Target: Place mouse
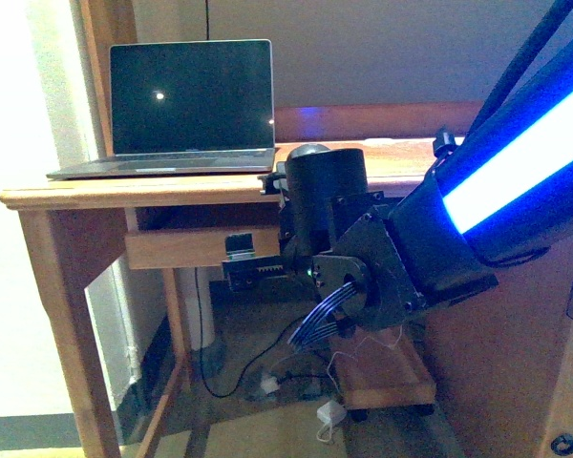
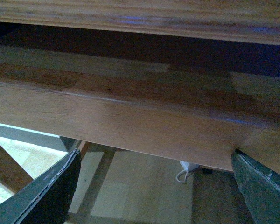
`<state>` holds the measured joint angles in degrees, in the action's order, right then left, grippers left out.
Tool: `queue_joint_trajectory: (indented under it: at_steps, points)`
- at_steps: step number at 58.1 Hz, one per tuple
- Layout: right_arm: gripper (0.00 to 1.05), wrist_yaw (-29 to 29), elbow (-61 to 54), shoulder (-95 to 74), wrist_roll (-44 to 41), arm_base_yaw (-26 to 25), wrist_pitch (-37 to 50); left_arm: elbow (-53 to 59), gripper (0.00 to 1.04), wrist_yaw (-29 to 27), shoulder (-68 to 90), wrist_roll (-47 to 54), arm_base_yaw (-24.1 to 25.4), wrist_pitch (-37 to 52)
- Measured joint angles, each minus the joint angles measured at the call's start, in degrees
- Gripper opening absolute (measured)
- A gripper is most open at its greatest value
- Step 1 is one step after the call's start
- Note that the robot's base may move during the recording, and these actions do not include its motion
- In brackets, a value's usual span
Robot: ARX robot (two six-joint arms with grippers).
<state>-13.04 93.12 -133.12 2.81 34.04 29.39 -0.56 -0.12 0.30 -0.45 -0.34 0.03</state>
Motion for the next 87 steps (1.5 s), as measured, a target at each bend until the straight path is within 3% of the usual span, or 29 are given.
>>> queue_joint_trajectory:
  at_steps: [19,35,49,68,78,84,87]
  points:
    - [0.98,4.85,-16.24,12.24,0.98,-5.31,8.04,0.0,0.97,0.0,0.0,-0.02,0.0,0.0]
    - [0.98,12.22,-41.99,36.33,4.83,-11.47,15.74,0.0,0.97,0.0,0.0,0.0,0.0,0.0]
    - [0.98,15.96,-65.42,60.89,6.36,-13.51,16.92,0.0,0.97,0.0,0.0,0.0,0.0,0.0]
    - [0.98,13.22,-82.77,94.6,10.08,-14.97,1.14,0.0,0.97,0.0,0.0,0.0,0.0,0.0]
    - [0.98,11.8,-87.36,112.89,13.77,-18.27,-13.4,0.0,0.97,-0.02,0.0,0.0,0.0,0.0]
    - [0.98,13.77,-88.85,124.56,16.2,-22.21,-23.93,0.0,0.97,0.0,0.0,0.0,0.0,0.0]
    - [0.9,8.39,-89.24,127.45,12.98,-22.97,-27.52,0.0,0.97,0.0,0.0,-0.02,0.02,0.0]
